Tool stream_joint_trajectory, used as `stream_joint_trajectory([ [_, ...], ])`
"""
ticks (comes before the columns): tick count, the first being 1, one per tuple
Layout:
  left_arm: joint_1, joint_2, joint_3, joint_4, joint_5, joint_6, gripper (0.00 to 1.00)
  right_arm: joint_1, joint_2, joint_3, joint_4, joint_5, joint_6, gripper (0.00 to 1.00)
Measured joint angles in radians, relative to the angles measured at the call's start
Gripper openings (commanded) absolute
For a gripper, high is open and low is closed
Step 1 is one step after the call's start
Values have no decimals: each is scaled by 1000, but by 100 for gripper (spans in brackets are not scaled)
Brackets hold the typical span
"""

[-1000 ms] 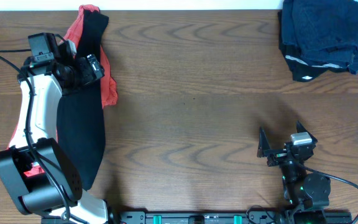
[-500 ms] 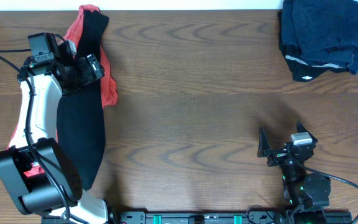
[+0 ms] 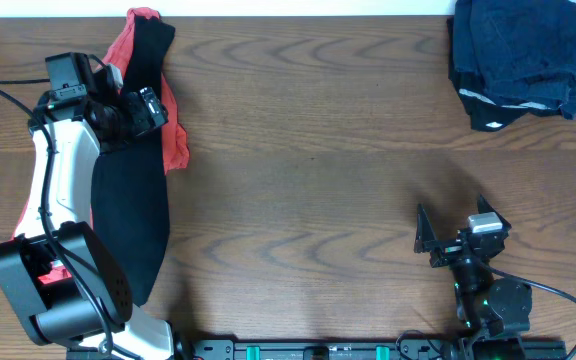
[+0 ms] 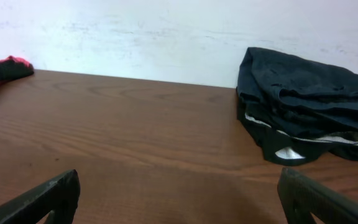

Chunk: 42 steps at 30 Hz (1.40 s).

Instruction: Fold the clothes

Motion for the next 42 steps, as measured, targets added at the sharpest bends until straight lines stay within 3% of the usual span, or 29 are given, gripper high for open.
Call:
stream_joint_trajectory([
  [10,-2,0,-3,16,-3,0,98,0,0,0,0,0,0,99],
  [19,-107,-88,-167,348,-5,42,98,0,0,0,0,0,0,99],
  [24,-146,-267,-343,474,-22,58,98,0,0,0,0,0,0,99],
  [33,-142,-671,-714,524,-83,72,98,0,0,0,0,0,0,99],
  [42,-142,-1046,-1051,747,-113,76,98,0,0,0,0,0,3,99],
])
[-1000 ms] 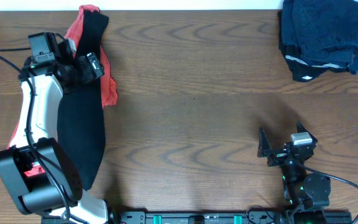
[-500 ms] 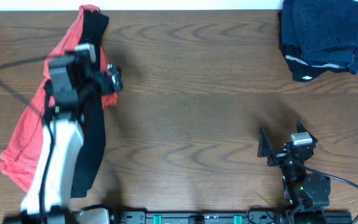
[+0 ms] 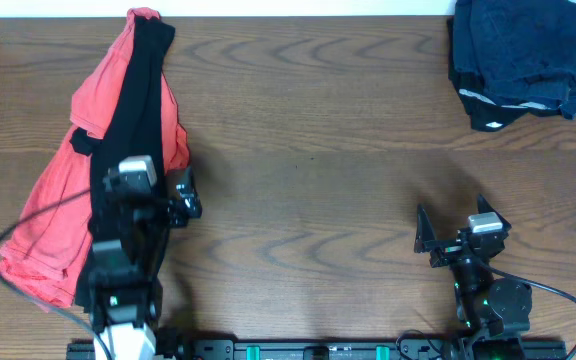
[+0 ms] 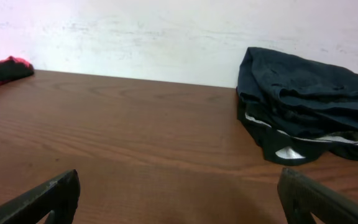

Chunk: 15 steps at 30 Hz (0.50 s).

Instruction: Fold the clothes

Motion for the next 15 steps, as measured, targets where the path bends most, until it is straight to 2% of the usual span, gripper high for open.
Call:
stream_joint_trajectory([
  [8,7,-317,-199,37,-18,0,98,0,0,0,0,0,0,99],
  [15,7,-461,-267,39,-37,0,98,0,0,0,0,0,0,99],
])
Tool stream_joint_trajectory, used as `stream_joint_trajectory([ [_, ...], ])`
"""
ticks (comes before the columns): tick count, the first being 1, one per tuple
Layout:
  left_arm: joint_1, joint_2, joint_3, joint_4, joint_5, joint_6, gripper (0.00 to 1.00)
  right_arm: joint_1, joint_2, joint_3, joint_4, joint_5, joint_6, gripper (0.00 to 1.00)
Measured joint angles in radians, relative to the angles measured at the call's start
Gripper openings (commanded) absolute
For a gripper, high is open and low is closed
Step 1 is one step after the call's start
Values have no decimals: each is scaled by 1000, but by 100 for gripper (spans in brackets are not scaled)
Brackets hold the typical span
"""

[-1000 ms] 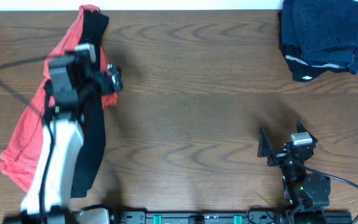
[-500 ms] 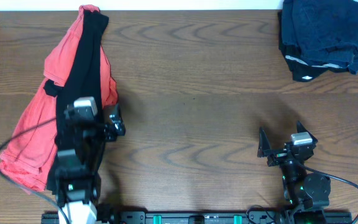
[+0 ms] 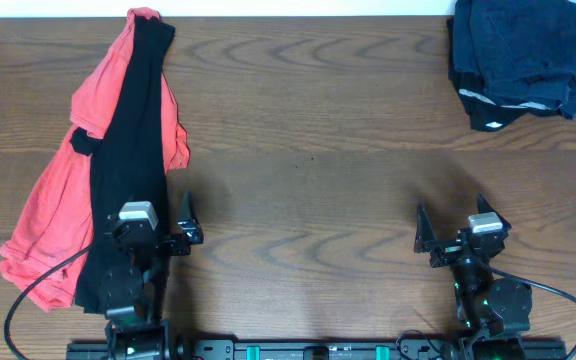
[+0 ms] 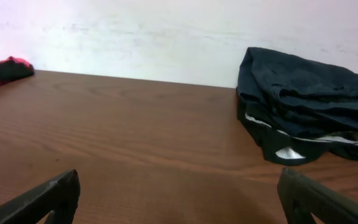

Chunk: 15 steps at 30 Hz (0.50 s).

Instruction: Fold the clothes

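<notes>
A red and black garment (image 3: 118, 150) lies lengthwise along the table's left side, with a black strip over the red cloth. My left gripper (image 3: 160, 215) is drawn back near the front edge, over the garment's lower black end, open and holding nothing. My right gripper (image 3: 453, 222) rests at the front right, open over bare wood; its dark fingertips (image 4: 55, 193) show wide apart in the right wrist view. A tip of the red garment (image 4: 2, 70) appears far left in that view.
A crumpled pile of dark navy clothes (image 3: 523, 55) sits at the far right corner, also seen in the right wrist view as the navy pile (image 4: 309, 115). Brown wooden table (image 3: 308, 180) stretches between garment and pile; a white wall (image 4: 166, 31) stands behind.
My left arm has drawn back a little further toward the front edge, uncovering more of the garment's black lower end. The garment, the navy pile and my right arm have not moved.
At first my left arm reached far over the garment, its gripper near the upper red part, covering the left side. Later the arm was pulled back to the garment's lower end and the red cloth showed spread out. Now it sits nearer the edge. My right arm stayed still.
</notes>
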Motion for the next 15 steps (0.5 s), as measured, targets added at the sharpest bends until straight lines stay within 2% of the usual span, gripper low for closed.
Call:
stream_joint_trajectory([
  [15,0,-177,-38,-32,-4,0,98,0,0,0,0,0,0,99],
])
